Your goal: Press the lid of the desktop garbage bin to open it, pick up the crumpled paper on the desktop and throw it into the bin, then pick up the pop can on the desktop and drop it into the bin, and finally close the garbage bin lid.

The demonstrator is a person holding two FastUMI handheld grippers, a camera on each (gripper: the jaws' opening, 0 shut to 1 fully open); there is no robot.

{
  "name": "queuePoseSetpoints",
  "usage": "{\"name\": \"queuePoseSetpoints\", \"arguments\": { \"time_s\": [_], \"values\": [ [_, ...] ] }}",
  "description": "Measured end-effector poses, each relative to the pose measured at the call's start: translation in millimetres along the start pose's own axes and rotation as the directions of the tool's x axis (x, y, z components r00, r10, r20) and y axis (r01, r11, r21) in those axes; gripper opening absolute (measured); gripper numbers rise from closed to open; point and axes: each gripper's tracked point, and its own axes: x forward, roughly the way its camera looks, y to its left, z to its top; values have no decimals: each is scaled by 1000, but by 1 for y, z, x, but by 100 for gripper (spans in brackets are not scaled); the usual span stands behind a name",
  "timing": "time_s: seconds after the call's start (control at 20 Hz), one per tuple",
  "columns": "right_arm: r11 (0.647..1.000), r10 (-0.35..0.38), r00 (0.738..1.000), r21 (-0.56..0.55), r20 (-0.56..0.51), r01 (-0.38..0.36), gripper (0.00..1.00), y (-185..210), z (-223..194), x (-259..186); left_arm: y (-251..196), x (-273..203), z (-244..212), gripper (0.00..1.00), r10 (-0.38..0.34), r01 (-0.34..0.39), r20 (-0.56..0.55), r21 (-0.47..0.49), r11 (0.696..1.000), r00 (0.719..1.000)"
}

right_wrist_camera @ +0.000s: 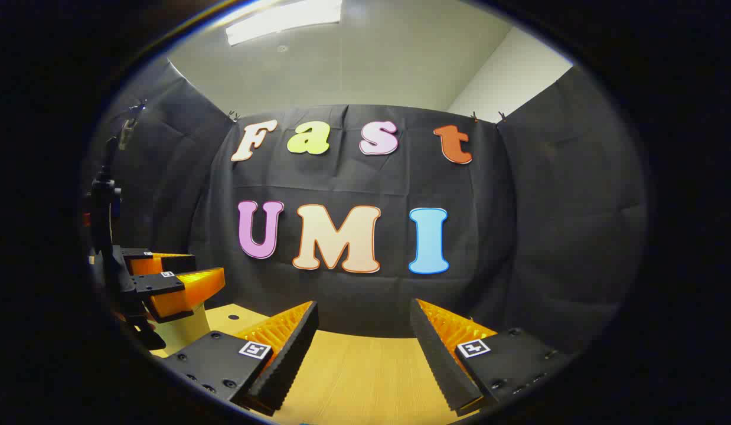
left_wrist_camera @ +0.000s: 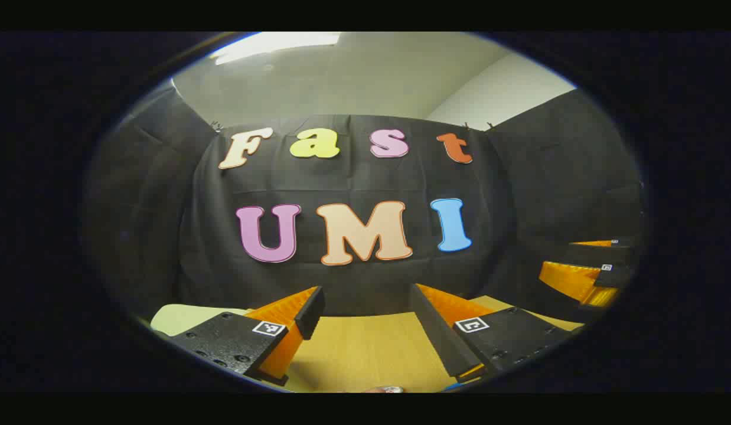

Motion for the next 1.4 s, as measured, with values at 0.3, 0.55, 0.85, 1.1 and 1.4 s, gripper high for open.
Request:
{"name": "queuePoseSetpoints", "arguments": {
  "time_s": [0.3, 0.55, 0.85, 1.1, 1.4],
  "values": [
    [999, -50, 999, -6, 9, 50, 98, -16, 6, -11, -41, 8, -3, 88, -105, 105, -25, -13, 994, 994],
    [997, -82, 997, -9, 9, 82, 98, -27, 7, -17, -63, 10, 10, 88, -156, 156, 16, -7, 988, 988],
    [997, -75, 997, -7, 7, 75, 98, -24, 8, -21, -61, 5, 10, 94, -145, 145, 12, -8, 989, 989],
    [998, -59, 998, -16, 20, 60, 98, -19, 14, -24, -57, 2, 10, 94, -125, 125, 11, 1, 992, 992],
    [1000, -19, 1000, 16, 14, 18, 98, -11, 13, -20, -47, -4, 8, 94, -76, 76, 1, 20, 997, 997]
  ]
}}
